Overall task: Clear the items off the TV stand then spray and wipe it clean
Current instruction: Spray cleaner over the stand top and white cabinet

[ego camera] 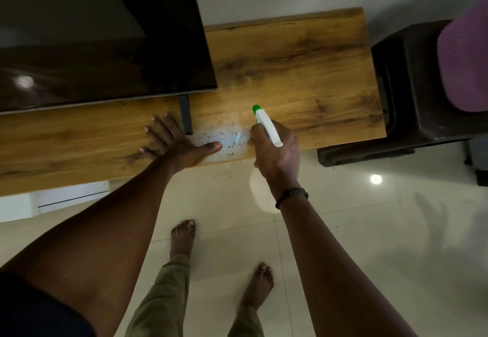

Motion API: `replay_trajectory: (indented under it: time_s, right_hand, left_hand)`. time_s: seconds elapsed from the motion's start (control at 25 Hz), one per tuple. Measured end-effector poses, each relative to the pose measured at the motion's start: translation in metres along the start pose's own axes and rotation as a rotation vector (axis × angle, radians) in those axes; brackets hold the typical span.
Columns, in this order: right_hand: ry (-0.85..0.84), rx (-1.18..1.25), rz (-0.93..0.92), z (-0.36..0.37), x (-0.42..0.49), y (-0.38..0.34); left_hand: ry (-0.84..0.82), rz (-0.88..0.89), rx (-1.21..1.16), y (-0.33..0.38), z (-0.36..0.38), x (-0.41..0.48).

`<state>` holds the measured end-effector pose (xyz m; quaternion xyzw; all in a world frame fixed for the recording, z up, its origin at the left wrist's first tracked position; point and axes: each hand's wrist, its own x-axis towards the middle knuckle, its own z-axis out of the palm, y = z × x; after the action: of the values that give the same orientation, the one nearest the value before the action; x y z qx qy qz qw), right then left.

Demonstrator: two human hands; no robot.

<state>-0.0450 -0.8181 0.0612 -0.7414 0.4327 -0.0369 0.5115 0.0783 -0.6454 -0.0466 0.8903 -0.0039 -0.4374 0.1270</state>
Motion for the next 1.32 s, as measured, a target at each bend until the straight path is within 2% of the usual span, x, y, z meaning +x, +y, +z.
replay_trajectory:
  time_s: [0.12,0.32,0.56,0.76,0.88,0.96,1.16,1.32]
  right_hand:
    - [-0.011,-0.075,0.02,0.004,-0.033,0.022]
    - [0.032,-0.042,0.044,0.026,-0.075,0.053]
    - [0.113,-0.109,-0.073,0.03,-0.118,0.073]
    - [0.185,-0.118,0.006,0.028,-0.146,0.089]
    - [0.162,-0.18,-0.065,0.038,-0.16,0.087]
    - [0.129,-0.18,-0.096,0.059,-0.167,0.077]
    - [0.079,-0.117,-0.116,0.13,-0.172,0.034]
    - [0.111,-0.05,-0.079,0.183,-0.153,0.001]
  left_hand:
    - [0.001,-0.029,-0.058,0.005,-0.006,-0.001]
    - [0.05,-0.051,-0.032,0.004,-0.001,-0.002]
    - [0.115,0.013,-0.118,-0.003,0.002,0.002]
    - [0.136,0.156,-0.168,-0.015,-0.005,-0.013]
    - [0.255,0.339,-0.088,-0.067,-0.019,-0.024]
    - [0.317,0.384,0.046,-0.122,-0.041,-0.029]
    - [0.357,0.159,0.176,-0.223,-0.111,-0.008]
    - [0.236,0.099,0.158,-0.255,-0.142,0.017]
